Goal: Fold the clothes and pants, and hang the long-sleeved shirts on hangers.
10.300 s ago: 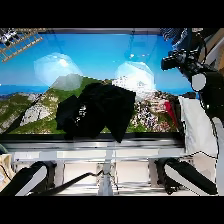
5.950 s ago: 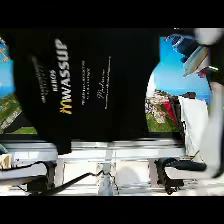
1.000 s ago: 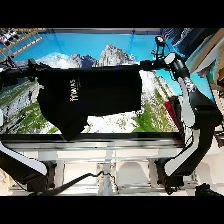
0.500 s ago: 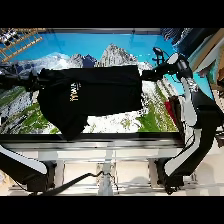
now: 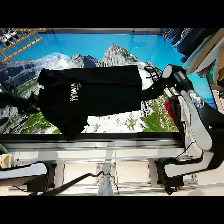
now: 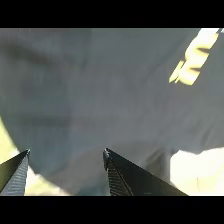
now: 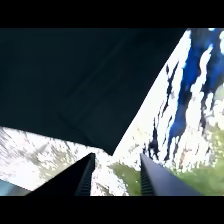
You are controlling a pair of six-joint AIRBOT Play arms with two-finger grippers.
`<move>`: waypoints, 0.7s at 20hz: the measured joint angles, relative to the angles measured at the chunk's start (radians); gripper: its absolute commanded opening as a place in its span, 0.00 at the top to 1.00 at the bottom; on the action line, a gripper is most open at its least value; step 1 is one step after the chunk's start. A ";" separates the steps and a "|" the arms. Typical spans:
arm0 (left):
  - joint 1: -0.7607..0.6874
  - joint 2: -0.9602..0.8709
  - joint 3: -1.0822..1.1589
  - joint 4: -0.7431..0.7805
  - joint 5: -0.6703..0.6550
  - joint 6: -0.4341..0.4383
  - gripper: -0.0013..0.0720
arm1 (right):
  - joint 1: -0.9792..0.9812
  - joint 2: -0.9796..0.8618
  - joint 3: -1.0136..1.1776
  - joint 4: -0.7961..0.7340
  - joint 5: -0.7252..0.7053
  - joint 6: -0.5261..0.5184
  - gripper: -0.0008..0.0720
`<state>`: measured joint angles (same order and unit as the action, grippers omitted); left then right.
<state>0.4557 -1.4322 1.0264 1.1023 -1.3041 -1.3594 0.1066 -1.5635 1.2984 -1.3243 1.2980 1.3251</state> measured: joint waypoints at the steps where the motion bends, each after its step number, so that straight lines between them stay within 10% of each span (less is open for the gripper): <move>1: 0.000 0.040 -0.056 0.002 0.008 0.007 0.33 | 0.032 0.023 -0.027 -0.033 -0.024 -0.014 0.61; 14: 0.000 0.171 -0.403 -0.165 0.214 0.063 0.34 | 0.221 -0.015 -0.096 -0.196 -0.166 -0.079 0.62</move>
<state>0.4561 -1.2610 0.6235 0.9371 -1.0901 -1.2968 0.3279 -1.5787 1.2022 -1.5200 1.1316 1.2461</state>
